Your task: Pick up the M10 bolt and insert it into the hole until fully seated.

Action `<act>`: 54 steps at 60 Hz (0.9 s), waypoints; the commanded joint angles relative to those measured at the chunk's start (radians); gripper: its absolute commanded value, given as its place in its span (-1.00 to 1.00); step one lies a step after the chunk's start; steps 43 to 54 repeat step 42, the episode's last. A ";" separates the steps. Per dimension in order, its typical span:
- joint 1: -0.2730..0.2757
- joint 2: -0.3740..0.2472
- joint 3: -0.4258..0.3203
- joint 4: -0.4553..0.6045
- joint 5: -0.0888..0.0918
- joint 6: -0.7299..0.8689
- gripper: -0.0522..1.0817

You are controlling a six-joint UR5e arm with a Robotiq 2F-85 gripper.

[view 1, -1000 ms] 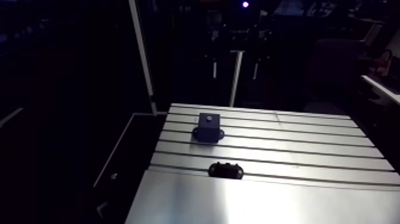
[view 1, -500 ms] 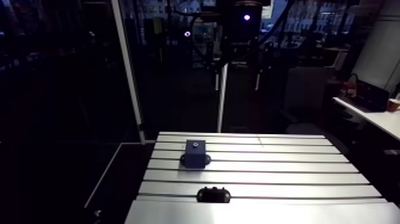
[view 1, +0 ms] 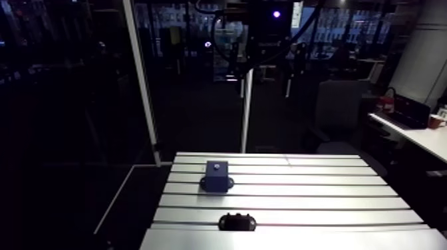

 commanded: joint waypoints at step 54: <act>0.000 0.017 0.012 -0.007 0.005 0.007 -0.90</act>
